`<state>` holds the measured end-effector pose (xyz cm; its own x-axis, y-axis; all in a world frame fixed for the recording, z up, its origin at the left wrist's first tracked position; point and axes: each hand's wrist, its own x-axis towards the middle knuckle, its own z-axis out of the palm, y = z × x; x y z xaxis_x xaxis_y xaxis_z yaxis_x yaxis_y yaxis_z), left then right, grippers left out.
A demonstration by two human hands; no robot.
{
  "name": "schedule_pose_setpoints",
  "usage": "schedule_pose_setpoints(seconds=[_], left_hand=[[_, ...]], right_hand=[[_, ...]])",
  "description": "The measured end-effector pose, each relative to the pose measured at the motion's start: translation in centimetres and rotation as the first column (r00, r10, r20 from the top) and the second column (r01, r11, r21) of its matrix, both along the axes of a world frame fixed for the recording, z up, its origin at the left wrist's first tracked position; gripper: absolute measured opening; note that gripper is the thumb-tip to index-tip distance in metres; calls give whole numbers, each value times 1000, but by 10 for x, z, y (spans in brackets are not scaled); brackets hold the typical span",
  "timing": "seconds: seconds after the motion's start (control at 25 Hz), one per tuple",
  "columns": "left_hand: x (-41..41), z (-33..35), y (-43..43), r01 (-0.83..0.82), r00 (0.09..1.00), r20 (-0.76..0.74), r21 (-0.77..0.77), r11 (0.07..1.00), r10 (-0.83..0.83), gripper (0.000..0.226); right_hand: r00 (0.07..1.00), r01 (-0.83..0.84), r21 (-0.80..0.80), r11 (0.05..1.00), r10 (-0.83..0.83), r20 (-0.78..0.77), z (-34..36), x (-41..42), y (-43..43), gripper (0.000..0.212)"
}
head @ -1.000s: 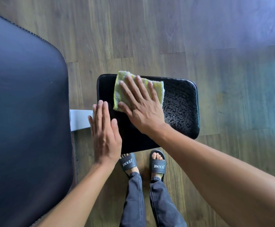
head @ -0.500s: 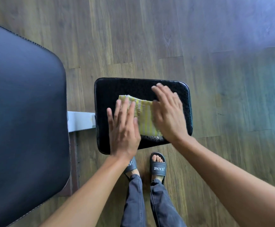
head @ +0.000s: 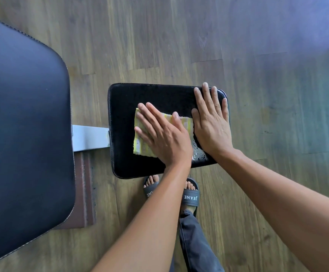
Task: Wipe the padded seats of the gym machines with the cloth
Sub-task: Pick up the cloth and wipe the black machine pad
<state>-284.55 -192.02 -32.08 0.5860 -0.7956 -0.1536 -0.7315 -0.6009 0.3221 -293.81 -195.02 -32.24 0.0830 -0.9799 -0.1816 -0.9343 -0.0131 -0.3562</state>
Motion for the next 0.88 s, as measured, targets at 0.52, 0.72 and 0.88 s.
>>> schedule_pose_setpoints(seconds=[0.52,0.72,0.88], left_hand=[[-19,12,14,-340,932,-120,42,940,342,70],[-3,3,36,-173,985,-16,-7,985,173,66],[45,-3,67,214,964,152,42,976,-218,63]], right_hand=[[996,33,-36,999,-35,-79,-4,5,3,53],[996,45,-43,998,-48,-70,-2,5,3,53],[996,49,-46,998,-52,-71,-1,5,3,53]])
